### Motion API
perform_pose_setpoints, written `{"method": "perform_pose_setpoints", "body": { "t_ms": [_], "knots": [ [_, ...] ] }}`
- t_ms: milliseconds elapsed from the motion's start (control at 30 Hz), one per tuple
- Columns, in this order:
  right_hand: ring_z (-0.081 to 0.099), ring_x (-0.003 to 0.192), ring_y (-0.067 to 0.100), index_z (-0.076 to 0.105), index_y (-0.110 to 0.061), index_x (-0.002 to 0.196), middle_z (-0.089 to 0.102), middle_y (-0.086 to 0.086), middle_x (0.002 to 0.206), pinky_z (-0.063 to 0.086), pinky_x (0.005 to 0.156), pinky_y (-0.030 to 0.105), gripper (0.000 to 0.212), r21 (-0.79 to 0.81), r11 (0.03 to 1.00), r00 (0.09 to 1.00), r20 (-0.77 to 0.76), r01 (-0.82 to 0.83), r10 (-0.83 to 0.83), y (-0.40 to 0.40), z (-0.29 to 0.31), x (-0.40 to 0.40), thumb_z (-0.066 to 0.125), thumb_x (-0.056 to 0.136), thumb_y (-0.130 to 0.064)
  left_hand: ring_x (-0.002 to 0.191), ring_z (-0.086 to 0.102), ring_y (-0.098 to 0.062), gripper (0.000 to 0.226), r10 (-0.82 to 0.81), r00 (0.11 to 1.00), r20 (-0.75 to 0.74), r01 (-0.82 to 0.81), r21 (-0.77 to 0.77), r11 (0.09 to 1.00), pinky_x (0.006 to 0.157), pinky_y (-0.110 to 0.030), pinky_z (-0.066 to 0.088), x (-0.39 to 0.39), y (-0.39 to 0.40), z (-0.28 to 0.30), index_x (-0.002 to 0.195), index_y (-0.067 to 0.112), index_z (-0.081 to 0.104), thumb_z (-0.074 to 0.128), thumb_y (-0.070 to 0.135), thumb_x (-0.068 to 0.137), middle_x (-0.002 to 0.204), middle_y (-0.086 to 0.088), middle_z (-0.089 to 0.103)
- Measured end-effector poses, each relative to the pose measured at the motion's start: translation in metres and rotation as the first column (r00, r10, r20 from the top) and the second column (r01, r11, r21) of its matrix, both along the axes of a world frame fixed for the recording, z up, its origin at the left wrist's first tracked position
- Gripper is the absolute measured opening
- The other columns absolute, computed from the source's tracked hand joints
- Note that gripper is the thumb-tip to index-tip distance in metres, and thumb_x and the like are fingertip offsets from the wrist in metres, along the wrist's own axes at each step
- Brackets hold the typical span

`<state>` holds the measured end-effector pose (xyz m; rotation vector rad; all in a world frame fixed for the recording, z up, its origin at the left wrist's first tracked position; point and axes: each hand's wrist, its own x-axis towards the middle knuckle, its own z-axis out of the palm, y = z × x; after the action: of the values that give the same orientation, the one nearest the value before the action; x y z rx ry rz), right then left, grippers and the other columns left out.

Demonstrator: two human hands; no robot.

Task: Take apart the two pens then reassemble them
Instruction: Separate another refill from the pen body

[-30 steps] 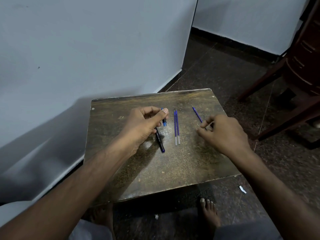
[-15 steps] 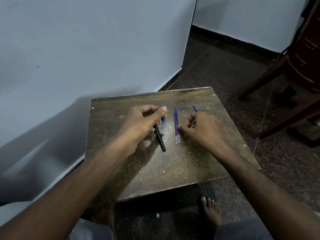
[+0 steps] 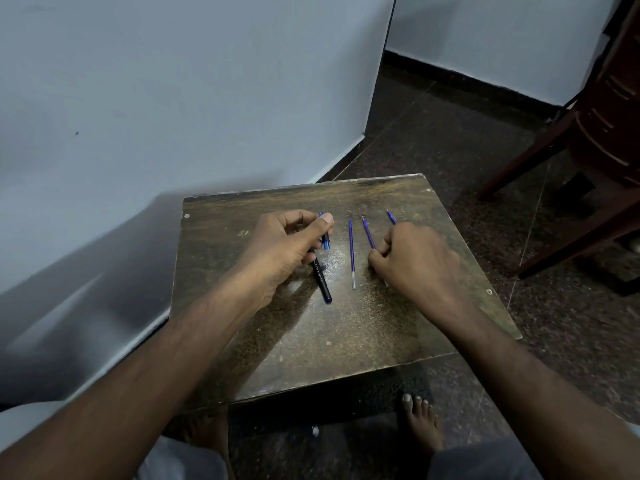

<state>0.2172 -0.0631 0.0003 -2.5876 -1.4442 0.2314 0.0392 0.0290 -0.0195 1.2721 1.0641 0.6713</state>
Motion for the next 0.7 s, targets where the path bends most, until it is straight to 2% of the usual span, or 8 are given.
{"method": "perform_pose_setpoints", "body": {
  "t_ms": [133, 200, 267, 400, 467, 533, 600, 700],
  "knots": [
    [0.068, 0.088, 0.036, 0.058, -0.013, 0.077, 0.069, 0.008, 0.089, 0.046, 0.07, 0.036, 0.026, -0.075, 0.997, 0.999, 0.03, -0.035, 0.037, -0.001, 0.001, -0.003, 0.061, 0.093, -0.033, 0.082, 0.069, -0.005, 0.02, 0.032, 0.999, 0.042, -0.03, -0.039, 0.999, 0.075, -0.021, 0.06, 0.001, 0.001, 0.0, 0.104, 0.015, 0.085, 0.081, 0.033, 0.095, 0.099, -0.001, 0.084],
    [0.061, 0.084, 0.035, 0.046, -0.015, 0.07, 0.062, 0.009, 0.088, 0.043, 0.07, 0.036, 0.033, -0.114, 0.993, 0.997, 0.055, -0.041, 0.048, -0.001, 0.002, -0.005, 0.06, 0.095, -0.032, 0.081, 0.069, -0.005, 0.021, 0.04, 0.998, 0.042, -0.038, -0.047, 0.998, 0.073, -0.02, 0.059, 0.001, 0.002, 0.0, 0.104, 0.014, 0.085, 0.081, 0.034, 0.096, 0.097, 0.0, 0.083],
    [0.058, 0.084, 0.035, 0.043, -0.016, 0.07, 0.056, 0.007, 0.086, 0.042, 0.071, 0.036, 0.034, -0.136, 0.989, 0.995, 0.077, -0.059, 0.07, -0.001, 0.003, -0.007, 0.059, 0.097, -0.031, 0.08, 0.069, -0.004, 0.023, 0.046, 0.998, 0.044, -0.044, -0.058, 0.997, 0.073, -0.02, 0.059, 0.001, 0.003, 0.0, 0.104, 0.013, 0.085, 0.081, 0.034, 0.096, 0.095, -0.001, 0.082],
    [0.055, 0.075, 0.033, 0.044, -0.014, 0.067, 0.051, 0.003, 0.07, 0.039, 0.067, 0.035, 0.036, -0.132, 0.986, 0.994, 0.033, -0.099, 0.104, -0.002, 0.003, -0.005, 0.057, 0.097, -0.029, 0.078, 0.067, -0.006, 0.026, 0.074, 0.993, 0.096, -0.064, -0.103, 0.993, 0.075, -0.022, 0.061, 0.001, 0.001, 0.005, 0.108, 0.007, 0.083, 0.079, 0.03, 0.097, 0.093, -0.002, 0.08],
    [0.056, 0.069, 0.035, 0.047, -0.012, 0.063, 0.052, 0.005, 0.062, 0.037, 0.06, 0.037, 0.036, -0.106, 0.989, 0.994, -0.05, -0.106, 0.101, 0.0, 0.002, 0.002, 0.058, 0.094, -0.028, 0.078, 0.066, -0.006, 0.025, 0.094, 0.989, 0.118, -0.079, -0.12, 0.99, 0.075, -0.022, 0.061, 0.001, 0.001, 0.009, 0.108, 0.004, 0.082, 0.077, 0.028, 0.099, 0.093, -0.002, 0.08],
    [0.061, 0.066, 0.037, 0.055, -0.008, 0.062, 0.061, 0.009, 0.06, 0.046, 0.059, 0.041, 0.033, -0.026, 0.997, 0.981, -0.185, -0.069, 0.063, 0.002, 0.002, 0.01, 0.061, 0.09, -0.025, 0.077, 0.067, -0.006, 0.022, 0.111, 0.985, 0.133, -0.093, -0.14, 0.986, 0.072, -0.021, 0.061, 0.001, 0.001, 0.01, 0.104, 0.006, 0.082, 0.076, 0.027, 0.099, 0.092, -0.002, 0.081],
    [0.064, 0.061, 0.026, 0.065, -0.011, 0.064, 0.068, 0.004, 0.061, 0.053, 0.064, 0.038, 0.026, 0.067, 0.998, 0.959, -0.282, -0.02, 0.038, 0.003, 0.003, 0.016, 0.066, 0.088, -0.02, 0.075, 0.067, -0.005, 0.02, 0.133, 0.981, 0.144, -0.109, -0.167, 0.98, 0.069, -0.018, 0.061, 0.001, 0.003, 0.011, 0.102, 0.007, 0.082, 0.077, 0.027, 0.099, 0.09, -0.001, 0.082],
    [0.062, 0.058, 0.006, 0.075, -0.018, 0.078, 0.068, -0.007, 0.06, 0.054, 0.067, 0.031, 0.015, 0.181, 0.983, 0.944, -0.325, 0.006, 0.054, 0.003, 0.007, 0.022, 0.072, 0.093, -0.019, 0.071, 0.068, -0.004, 0.018, 0.165, 0.974, 0.155, -0.133, -0.2, 0.971, 0.07, -0.017, 0.062, 0.001, 0.005, 0.013, 0.1, 0.007, 0.082, 0.077, 0.025, 0.099, 0.087, 0.0, 0.082]
  ]
}}
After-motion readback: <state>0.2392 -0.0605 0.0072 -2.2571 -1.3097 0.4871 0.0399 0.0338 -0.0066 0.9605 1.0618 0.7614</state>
